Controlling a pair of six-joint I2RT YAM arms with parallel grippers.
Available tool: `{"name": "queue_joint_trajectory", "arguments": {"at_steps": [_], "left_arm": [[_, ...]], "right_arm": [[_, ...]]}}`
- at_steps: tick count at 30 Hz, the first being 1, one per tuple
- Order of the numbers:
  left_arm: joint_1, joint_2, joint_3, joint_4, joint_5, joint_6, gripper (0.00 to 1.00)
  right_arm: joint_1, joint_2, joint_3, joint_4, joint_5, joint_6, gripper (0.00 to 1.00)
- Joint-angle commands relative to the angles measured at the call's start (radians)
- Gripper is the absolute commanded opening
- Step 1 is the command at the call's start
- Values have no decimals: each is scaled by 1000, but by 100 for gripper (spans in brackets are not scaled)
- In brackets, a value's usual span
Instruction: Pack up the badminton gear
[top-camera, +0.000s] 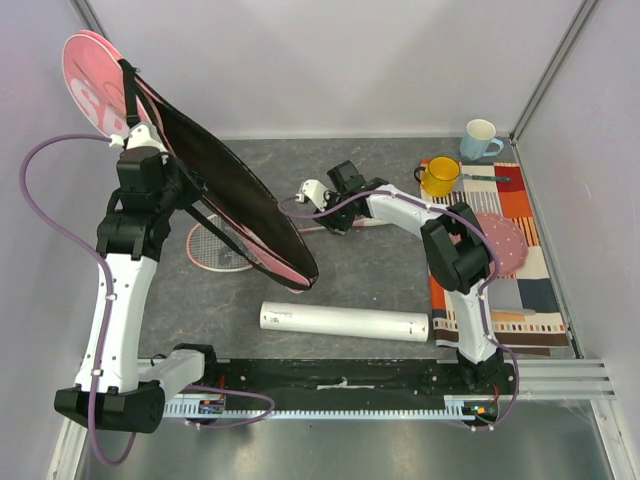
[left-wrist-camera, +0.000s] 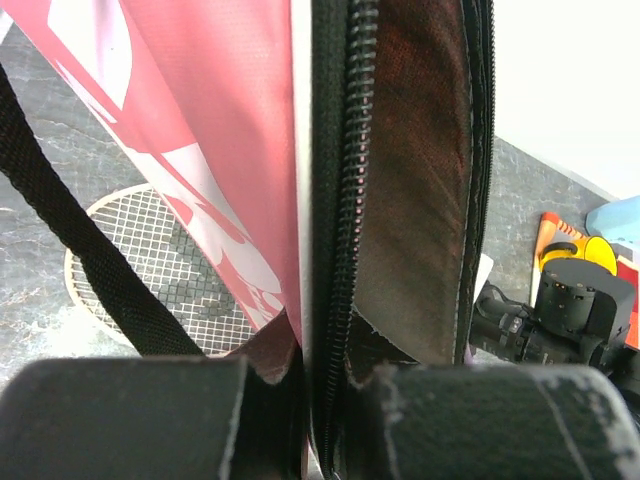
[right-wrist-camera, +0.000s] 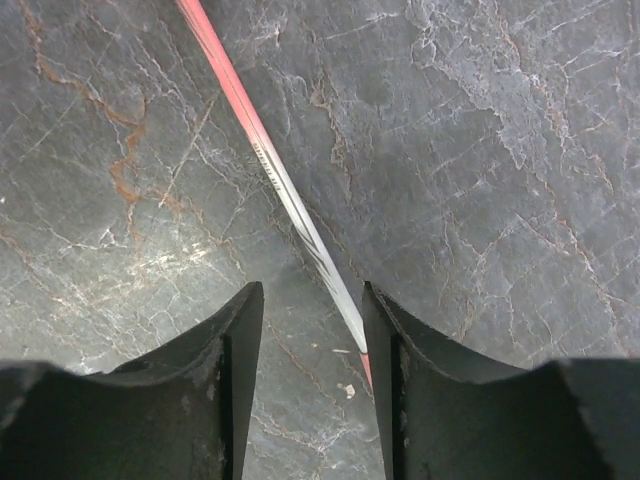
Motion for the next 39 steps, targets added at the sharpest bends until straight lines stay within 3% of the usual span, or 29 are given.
{"name": "queue_joint_trajectory", "arguments": {"at_steps": [1,9,15,24,31,39], "left_arm": [[-1,-42,12,95,-27,48,2],[-1,-43,16,100,-13,44,2],[-1,-52,18,100,-13,47,2],[-1,-65,16,95,-38,48,2],[-1,-60,27,105,-64,47,2],[-1,-16,73,118,-44,19,2]], "right_arm": [[5,37,75,-29,-10,-37,50],[20,84,78,-61,-26,-126,36],[48,123,101,-104,56,-200,32],[55,165,156,-127,103,-326,0],[71,117,184,-26,306,-269,0],[67,-42,146,31,372,-194,0]]}}
